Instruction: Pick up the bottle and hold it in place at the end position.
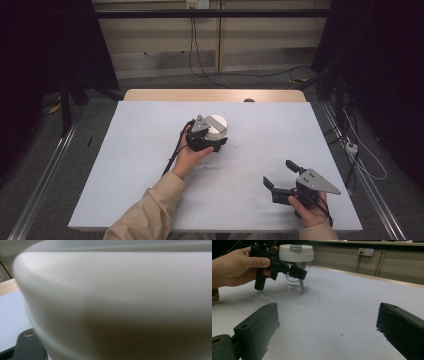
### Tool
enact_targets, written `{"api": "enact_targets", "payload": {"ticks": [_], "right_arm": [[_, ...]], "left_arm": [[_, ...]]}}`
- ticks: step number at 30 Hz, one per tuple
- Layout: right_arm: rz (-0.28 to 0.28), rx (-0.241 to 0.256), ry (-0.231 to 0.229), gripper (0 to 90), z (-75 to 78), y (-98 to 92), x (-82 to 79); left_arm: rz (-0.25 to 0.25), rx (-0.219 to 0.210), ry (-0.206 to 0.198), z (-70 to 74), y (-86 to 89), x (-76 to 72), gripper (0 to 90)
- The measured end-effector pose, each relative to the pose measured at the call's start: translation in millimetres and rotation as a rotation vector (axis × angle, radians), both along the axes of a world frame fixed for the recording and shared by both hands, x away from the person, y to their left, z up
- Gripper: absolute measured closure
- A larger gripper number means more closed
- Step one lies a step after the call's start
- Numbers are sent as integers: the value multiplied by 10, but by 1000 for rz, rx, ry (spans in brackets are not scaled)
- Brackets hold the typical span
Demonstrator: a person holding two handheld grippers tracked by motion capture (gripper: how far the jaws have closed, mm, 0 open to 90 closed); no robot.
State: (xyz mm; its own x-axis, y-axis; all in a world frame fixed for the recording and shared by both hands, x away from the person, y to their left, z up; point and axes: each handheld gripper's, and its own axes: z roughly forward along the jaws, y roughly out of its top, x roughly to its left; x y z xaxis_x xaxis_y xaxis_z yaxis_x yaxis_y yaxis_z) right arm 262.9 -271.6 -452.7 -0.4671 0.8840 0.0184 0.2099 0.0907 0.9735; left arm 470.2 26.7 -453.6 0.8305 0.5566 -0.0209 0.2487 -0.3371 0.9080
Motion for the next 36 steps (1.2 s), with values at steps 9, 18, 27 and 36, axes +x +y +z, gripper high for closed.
{"api": "enact_targets", "payload": {"ticks": [9, 18, 27, 36], "right_arm": [[3, -4, 4, 36, -6, -1, 11], [-6, -23, 17, 42, -11, 40, 76], [1, -23, 17, 43, 74, 173, 244], [28, -22, 39, 70, 162, 403, 464]], "left_arm": [[-11, 0, -15, -17, -16, -8, 186], [-20, -13, -25, -44, -1, -11, 185], [-21, -12, -25, -57, 13, -12, 185], [-19, -22, -19, -67, -2, -12, 185]]}}
